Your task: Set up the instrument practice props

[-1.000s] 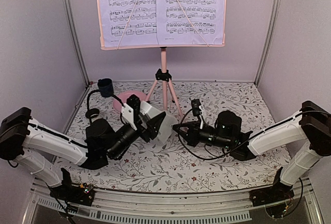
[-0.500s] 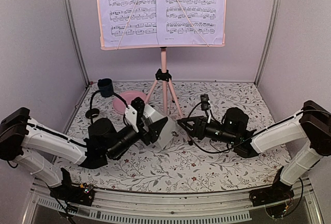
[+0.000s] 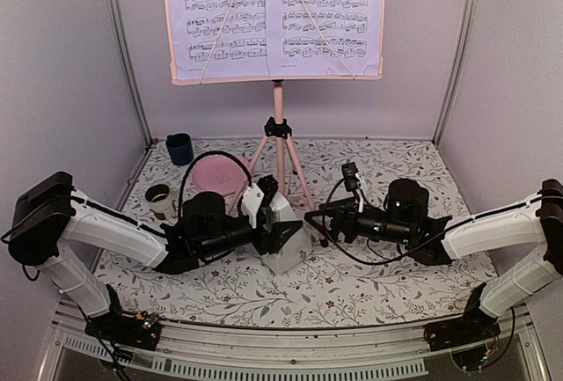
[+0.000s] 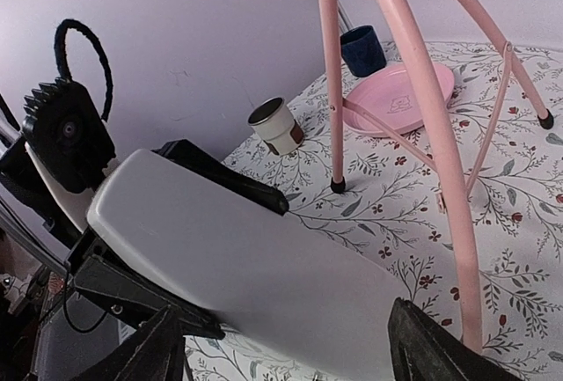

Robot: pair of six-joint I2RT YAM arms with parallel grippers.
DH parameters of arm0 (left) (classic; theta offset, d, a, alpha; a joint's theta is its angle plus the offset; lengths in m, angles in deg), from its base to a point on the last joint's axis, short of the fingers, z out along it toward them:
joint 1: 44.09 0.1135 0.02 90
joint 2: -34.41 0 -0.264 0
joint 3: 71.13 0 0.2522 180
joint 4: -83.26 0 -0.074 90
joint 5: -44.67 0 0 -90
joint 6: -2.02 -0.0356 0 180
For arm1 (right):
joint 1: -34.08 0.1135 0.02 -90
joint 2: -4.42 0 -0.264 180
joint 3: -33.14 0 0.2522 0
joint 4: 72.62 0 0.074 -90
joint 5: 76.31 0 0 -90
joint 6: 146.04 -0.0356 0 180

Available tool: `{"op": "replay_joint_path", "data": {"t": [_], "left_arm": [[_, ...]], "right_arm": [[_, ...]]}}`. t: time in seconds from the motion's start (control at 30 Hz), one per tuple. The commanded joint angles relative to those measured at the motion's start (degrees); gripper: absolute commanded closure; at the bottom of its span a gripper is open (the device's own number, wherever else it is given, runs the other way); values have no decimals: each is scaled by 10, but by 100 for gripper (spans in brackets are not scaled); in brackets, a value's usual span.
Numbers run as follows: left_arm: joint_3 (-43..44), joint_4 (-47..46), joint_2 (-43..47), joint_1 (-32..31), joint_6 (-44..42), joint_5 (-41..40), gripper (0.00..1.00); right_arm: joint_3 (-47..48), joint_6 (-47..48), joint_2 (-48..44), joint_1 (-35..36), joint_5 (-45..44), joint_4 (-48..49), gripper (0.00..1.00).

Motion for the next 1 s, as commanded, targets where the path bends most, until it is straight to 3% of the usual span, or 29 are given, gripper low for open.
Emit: {"op": "replay_joint_path", "data": {"t": [0.0, 0.23, 0.4, 0.73, 0.97], "left_arm": [[40, -32, -21, 18, 6, 70, 72], [71, 7, -52, 24, 11, 99, 60], [64, 9, -55, 26, 12, 123, 35], [44, 10, -41, 28, 14, 145, 2], [-1, 11, 24, 29, -1, 156, 2]], "right_arm": [[28, 28, -19, -1, -5, -67, 16], [53, 27, -26, -5, 7, -88, 12], [78, 31, -15, -5, 20, -107, 11], [116, 38, 5, -5, 45, -136, 11], [135, 39, 18, -5, 60, -154, 12]]}}
